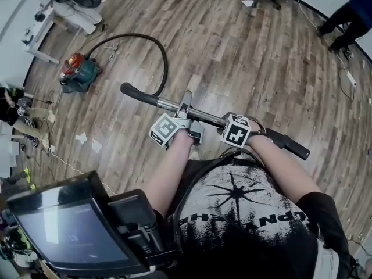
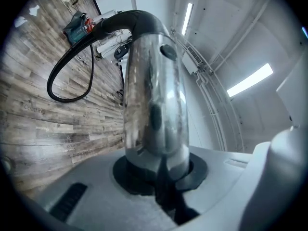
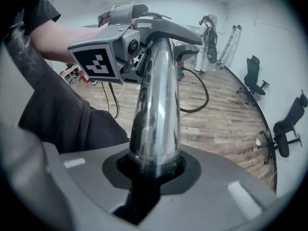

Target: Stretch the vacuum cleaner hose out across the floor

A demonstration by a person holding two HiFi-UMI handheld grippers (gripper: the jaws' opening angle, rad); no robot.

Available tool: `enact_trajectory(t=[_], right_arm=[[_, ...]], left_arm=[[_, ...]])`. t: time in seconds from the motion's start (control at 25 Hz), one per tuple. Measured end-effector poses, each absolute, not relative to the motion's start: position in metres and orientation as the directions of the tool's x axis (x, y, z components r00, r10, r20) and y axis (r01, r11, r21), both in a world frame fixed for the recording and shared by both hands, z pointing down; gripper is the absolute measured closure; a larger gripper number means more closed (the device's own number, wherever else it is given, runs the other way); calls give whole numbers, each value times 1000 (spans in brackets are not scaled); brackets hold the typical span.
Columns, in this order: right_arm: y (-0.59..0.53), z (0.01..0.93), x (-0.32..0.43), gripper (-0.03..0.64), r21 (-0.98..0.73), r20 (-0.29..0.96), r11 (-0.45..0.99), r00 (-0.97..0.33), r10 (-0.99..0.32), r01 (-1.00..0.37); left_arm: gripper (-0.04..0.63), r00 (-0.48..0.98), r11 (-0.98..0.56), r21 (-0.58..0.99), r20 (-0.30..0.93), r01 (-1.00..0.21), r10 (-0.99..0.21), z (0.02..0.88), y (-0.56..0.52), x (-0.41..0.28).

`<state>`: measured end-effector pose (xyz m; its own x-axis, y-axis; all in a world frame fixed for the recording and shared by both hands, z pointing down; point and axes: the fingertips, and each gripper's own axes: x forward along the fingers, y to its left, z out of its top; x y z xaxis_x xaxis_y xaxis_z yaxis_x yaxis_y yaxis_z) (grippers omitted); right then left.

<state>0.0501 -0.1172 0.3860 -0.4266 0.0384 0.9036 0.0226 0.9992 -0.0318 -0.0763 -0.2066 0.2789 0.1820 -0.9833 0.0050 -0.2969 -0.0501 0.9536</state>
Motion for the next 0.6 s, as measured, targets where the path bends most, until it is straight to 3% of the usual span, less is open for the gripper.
enact_trajectory(t=[0.6], right_arm=[[-118, 394, 182, 525, -56, 895, 981, -426, 133, 188]], left_arm=[[543, 38, 10, 951, 23, -310, -999, 287, -191, 44]])
